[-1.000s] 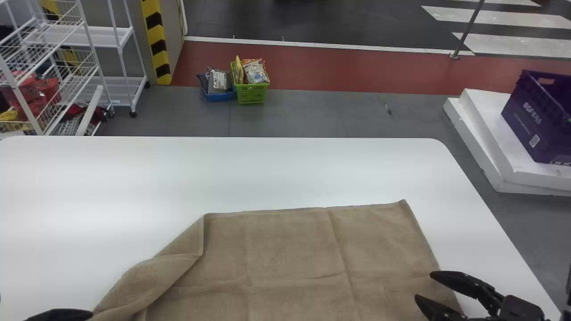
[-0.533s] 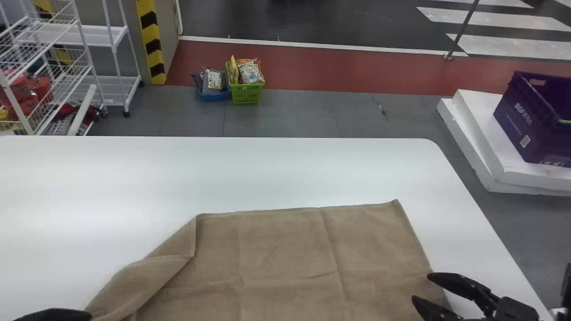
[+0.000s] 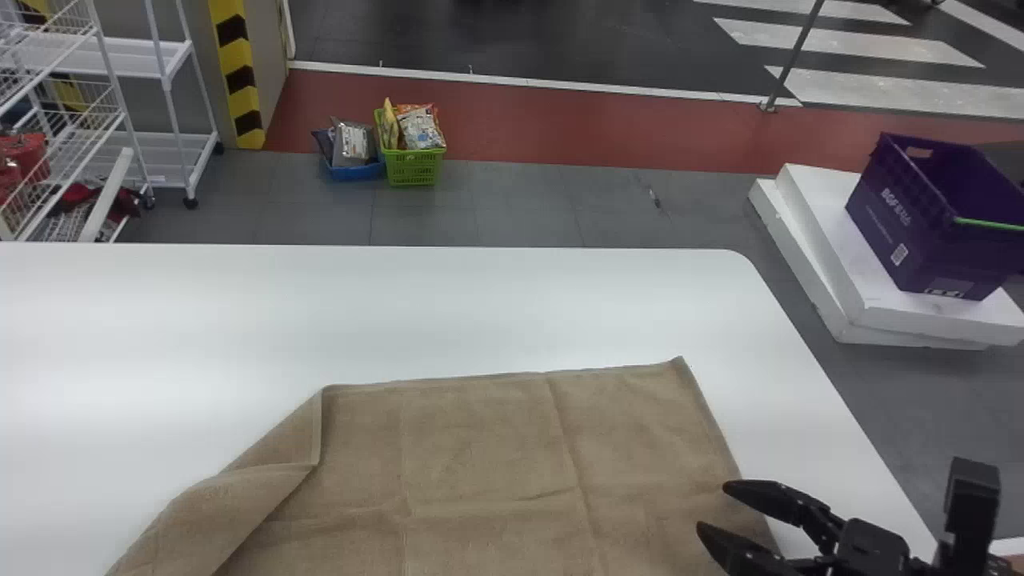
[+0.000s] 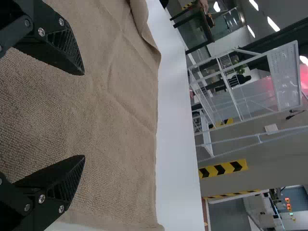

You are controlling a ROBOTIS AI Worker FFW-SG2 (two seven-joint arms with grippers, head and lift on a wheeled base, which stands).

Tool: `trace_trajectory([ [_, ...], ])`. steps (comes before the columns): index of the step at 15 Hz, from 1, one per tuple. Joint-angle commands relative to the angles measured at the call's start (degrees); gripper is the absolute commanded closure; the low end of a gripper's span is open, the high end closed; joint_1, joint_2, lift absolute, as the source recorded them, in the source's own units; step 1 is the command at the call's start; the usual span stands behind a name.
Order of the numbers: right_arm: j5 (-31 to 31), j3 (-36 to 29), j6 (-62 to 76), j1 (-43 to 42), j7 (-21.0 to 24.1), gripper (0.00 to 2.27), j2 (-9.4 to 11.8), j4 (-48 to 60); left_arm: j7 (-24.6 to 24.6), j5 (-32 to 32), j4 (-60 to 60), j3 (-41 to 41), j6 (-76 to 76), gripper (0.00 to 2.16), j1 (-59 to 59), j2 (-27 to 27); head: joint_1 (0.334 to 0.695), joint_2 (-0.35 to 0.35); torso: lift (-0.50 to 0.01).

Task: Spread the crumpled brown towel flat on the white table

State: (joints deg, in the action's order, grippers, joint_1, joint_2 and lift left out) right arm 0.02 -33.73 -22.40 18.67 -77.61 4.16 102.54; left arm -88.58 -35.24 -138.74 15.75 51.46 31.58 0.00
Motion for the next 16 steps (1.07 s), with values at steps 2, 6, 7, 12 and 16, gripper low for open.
trace_trajectory([
  [2,-0.1,-0.6,0.1,0.0,-0.7,0.24,0.5,-0.8,0.5,-1.2,2.0,-1.7,-0.2,0.33,-1.3,-0.1,0.695,-0.199,-0.123],
  [6,-0.2,-1.3,0.3,0.0,-0.7,0.24,0.6,-1.6,18.9,12.6,1.1,1.1,-0.2,0.32,-2.0,-0.1,0.695,-0.186,-0.123],
  [7,-0.2,-1.5,0.3,0.1,-0.7,0.24,0.6,-1.7,24.4,13.8,1.6,0.9,-0.3,0.32,-2.3,-0.1,0.695,-0.174,-0.123],
  [12,-0.5,-2.7,0.3,0.3,-0.7,0.24,0.6,-1.7,26.4,10.3,7.9,0.4,-0.5,0.32,-6.2,-0.1,0.695,-0.117,-0.123],
  [16,-0.5,-2.7,0.1,0.3,-0.7,0.24,0.6,-1.6,14.3,9.1,-0.1,2.4,2.1,0.32,-2.7,-0.1,0.695,-0.18,-0.123],
])
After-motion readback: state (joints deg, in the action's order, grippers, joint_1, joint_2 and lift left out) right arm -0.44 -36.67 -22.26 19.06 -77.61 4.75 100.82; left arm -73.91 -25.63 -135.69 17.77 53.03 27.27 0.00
